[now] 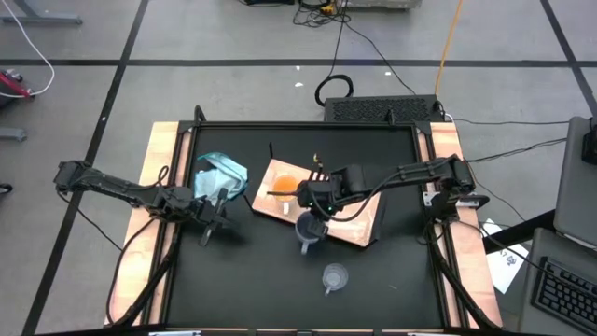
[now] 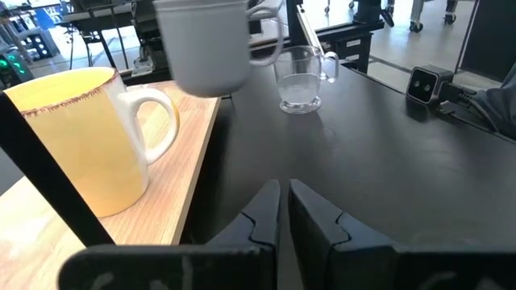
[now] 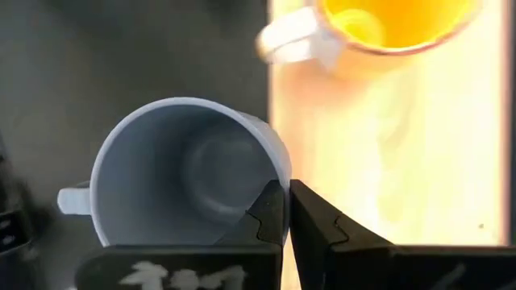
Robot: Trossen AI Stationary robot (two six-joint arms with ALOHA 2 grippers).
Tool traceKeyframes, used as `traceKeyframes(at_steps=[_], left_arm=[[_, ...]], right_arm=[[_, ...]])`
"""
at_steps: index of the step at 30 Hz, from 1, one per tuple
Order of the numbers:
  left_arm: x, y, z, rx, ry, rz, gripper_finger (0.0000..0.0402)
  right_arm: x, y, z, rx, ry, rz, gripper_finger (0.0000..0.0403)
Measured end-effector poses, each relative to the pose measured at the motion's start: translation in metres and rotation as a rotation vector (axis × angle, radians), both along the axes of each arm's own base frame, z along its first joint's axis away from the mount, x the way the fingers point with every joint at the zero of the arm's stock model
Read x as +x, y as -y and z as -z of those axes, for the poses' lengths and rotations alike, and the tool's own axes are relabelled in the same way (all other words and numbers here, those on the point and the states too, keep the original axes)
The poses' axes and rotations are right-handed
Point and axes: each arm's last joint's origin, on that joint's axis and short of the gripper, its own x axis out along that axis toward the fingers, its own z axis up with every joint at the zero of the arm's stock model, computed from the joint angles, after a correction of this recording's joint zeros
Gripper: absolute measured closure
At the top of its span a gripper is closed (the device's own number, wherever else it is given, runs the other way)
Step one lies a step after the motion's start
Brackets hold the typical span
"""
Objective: Stack small to large cups/mugs on shelf
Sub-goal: Put the gray cup on the shelf
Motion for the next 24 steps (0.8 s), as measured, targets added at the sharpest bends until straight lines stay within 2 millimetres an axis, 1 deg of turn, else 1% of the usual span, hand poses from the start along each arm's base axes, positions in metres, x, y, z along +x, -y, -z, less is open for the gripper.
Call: traceKeyframes(at_steps=[10, 19, 24], left_arm=[[0.000, 0.000, 0.000, -0.004, 0.000, -0.001, 0.0371], [0.000, 0.000, 0.000, -0.008, -0.003, -0.002, 0.0371], [0.000, 0.000, 0.000, -0.005, -0.002, -0.001, 0.0371]], right_arm=[[-0.004, 0.022, 0.000, -0.009, -0.051, 0.050, 0.0403], [-0.004, 0.025, 0.000, -0.013, -0.052, 0.046, 0.0403], [-0.005, 0.025, 0.001, -0.039, -0.065, -0.023, 0.0403]])
